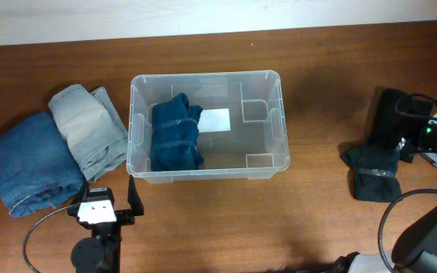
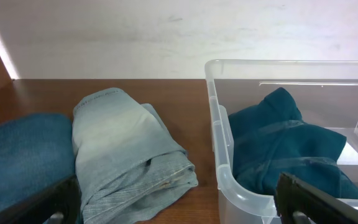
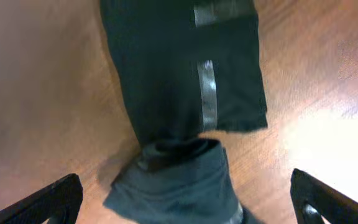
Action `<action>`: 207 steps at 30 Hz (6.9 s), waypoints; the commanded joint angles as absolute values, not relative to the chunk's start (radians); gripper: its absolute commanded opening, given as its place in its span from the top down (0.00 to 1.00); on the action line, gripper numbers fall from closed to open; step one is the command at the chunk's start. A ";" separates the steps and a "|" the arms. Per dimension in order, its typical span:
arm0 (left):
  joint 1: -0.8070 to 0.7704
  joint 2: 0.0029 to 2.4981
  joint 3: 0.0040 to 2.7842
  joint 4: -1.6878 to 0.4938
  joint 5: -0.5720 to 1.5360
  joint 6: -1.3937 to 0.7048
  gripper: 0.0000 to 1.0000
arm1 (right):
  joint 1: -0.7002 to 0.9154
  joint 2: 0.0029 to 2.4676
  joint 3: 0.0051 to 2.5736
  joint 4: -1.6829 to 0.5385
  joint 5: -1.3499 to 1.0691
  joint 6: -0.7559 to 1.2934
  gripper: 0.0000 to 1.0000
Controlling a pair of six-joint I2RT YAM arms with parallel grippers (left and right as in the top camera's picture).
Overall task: Pack container
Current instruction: 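Lower the right gripper onto the black folded item and grasp it, then lift the black item and carry it into the bin beside the shirt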
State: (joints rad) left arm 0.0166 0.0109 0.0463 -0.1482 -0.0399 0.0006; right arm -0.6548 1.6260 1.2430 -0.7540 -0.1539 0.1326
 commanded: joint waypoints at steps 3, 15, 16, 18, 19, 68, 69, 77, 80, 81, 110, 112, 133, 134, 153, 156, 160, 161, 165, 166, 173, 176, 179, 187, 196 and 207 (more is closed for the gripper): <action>0.022 0.006 0.040 -0.146 -0.029 0.016 0.01 | -0.693 1.626 1.242 -0.713 -0.153 0.155 0.02; 0.022 0.006 0.040 -0.146 -0.029 0.016 0.01 | -0.805 1.764 1.243 -0.472 -0.389 0.109 0.01; 0.023 0.006 0.040 -0.146 -0.029 0.016 0.01 | -0.805 1.784 1.243 -0.448 -0.404 0.108 0.02; 0.023 0.006 0.040 -0.146 -0.029 0.016 0.01 | -0.805 1.815 1.243 -0.413 -0.431 0.109 0.02; 0.023 0.006 0.040 -0.146 -0.029 0.016 0.01 | -0.805 1.835 1.243 -0.395 -0.447 0.109 0.02; 0.023 0.006 0.040 -0.146 -0.029 0.016 0.01 | -0.764 1.658 1.261 -0.379 -0.502 0.147 0.80; 0.023 0.006 0.040 -0.146 -0.029 0.016 0.01 | -0.752 1.633 1.267 -0.393 -0.504 0.147 0.80; 0.022 0.006 0.040 -0.146 -0.029 0.016 0.01 | -0.695 1.464 1.313 -0.498 -0.379 0.146 0.80; 0.023 0.006 0.040 -0.146 -0.029 0.016 0.01 | -0.701 1.467 1.313 -0.549 -0.199 0.146 0.80; 0.023 0.006 0.040 -0.146 -0.029 0.016 0.01 | -0.709 1.479 1.313 -0.567 -0.159 0.146 0.80; 0.023 0.006 0.040 -0.146 -0.029 0.016 0.01 | -0.950 1.967 1.313 -0.323 -0.466 0.066 0.10; 0.023 0.006 0.040 -0.146 -0.029 0.016 0.01 | -0.939 1.989 1.313 -0.309 -0.485 0.055 0.09; 0.023 0.006 0.040 -0.146 -0.029 0.016 0.01 | -0.923 2.083 1.313 -0.325 -0.486 0.056 0.59; 0.023 0.006 0.040 -0.146 -0.029 0.016 0.01 | -0.923 2.083 1.313 -0.329 -0.486 0.056 0.65; 0.023 0.006 0.040 -0.146 -0.029 0.016 0.01 | -0.893 1.865 1.470 -0.441 -0.733 0.094 0.96; 0.023 0.006 0.040 -0.146 -0.029 0.016 0.01 | -0.854 1.794 1.472 -0.448 -0.734 0.095 0.96; 0.023 0.006 0.040 -0.146 -0.029 0.016 0.01 | -0.783 1.676 1.472 -0.490 -0.772 0.136 0.96; 0.022 0.006 0.040 -0.146 -0.029 0.016 0.01 | -0.762 1.641 1.472 -0.500 -0.792 0.152 0.96; 0.023 0.006 0.040 -0.146 -0.029 0.016 0.01 | -0.677 1.490 1.472 -0.574 -0.851 0.217 0.96; 0.023 0.006 0.040 -0.146 -0.029 0.016 0.01 | -0.644 1.439 1.472 -0.608 -0.854 0.220 0.96; 0.023 0.006 0.040 -0.146 -0.029 0.016 0.01 | -0.354 1.273 1.472 -0.742 -0.751 0.307 0.96; 0.023 0.006 0.040 -0.146 -0.029 0.016 0.01 | -0.211 1.290 1.472 -0.752 -0.699 0.340 0.96; 0.023 0.006 0.040 -0.146 -0.029 0.016 0.01 | -0.039 1.334 1.472 -0.751 -0.593 0.385 0.96; 0.023 0.006 0.040 -0.146 -0.029 0.016 0.01 | 0.264 1.481 1.472 -0.683 -0.333 0.593 0.96; 0.023 0.006 0.040 -0.146 -0.029 0.016 0.01 | 0.415 1.679 1.472 -0.634 -0.199 0.830 0.96; 0.023 0.006 0.040 -0.146 -0.029 0.016 0.01 | 0.478 1.787 1.472 -0.605 -0.048 0.994 0.96</action>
